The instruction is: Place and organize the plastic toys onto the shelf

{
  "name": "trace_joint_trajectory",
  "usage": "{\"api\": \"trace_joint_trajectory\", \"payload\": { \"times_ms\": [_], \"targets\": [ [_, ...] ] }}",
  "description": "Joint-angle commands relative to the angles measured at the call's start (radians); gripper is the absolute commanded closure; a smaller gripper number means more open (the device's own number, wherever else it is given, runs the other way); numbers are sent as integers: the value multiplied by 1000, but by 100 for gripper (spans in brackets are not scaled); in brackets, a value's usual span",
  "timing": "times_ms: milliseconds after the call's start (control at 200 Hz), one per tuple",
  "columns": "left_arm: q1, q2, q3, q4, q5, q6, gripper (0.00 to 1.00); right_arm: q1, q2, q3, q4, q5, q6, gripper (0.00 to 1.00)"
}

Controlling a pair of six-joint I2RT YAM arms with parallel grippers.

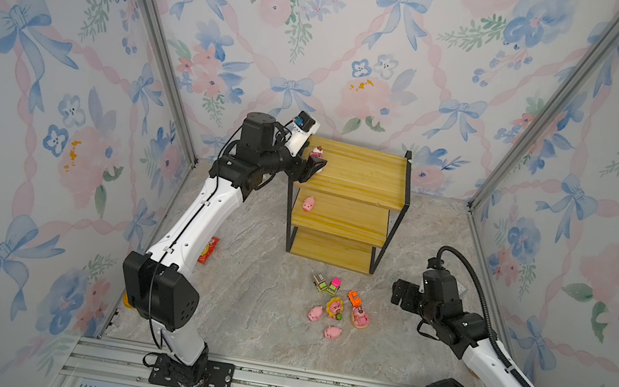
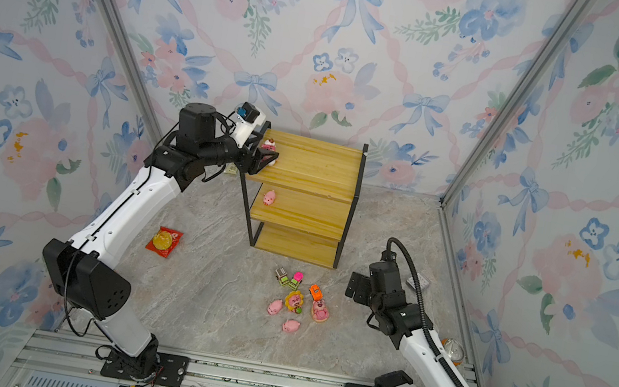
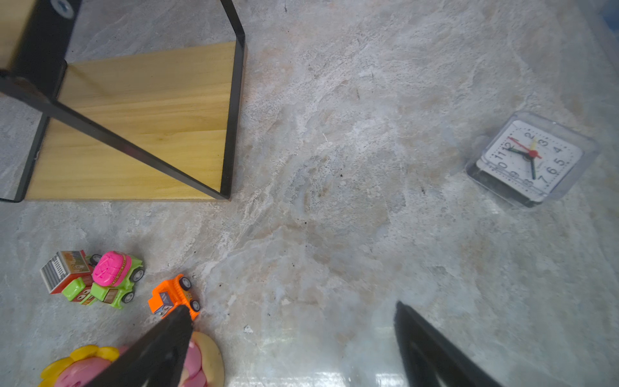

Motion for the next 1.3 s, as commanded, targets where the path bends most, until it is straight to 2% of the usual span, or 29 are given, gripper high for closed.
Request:
{"api": "trace_joint_trajectory", "payload": {
  "times_ms": [0,560,890,1100,1295],
  "targets": [
    [0,-26,14,-15,-3,-20,23,13,5,12,10,-10,-16,3],
    [-14,-79,-1,-15,-50,-20,23,14,-23,-2,3,-12,-18,3],
    [-26,-147,-59,-15,-84,-18,22,14,-46,-2,-14,-12,-19,3],
    [-75,-241,-159,-15,-116,-21,23,15,-59,-2,-20,-50,-8,3],
    [-150,-379,-356,-10,-183,-40,23,45,-56,-7,6,-130,-3,3]
  ]
}}
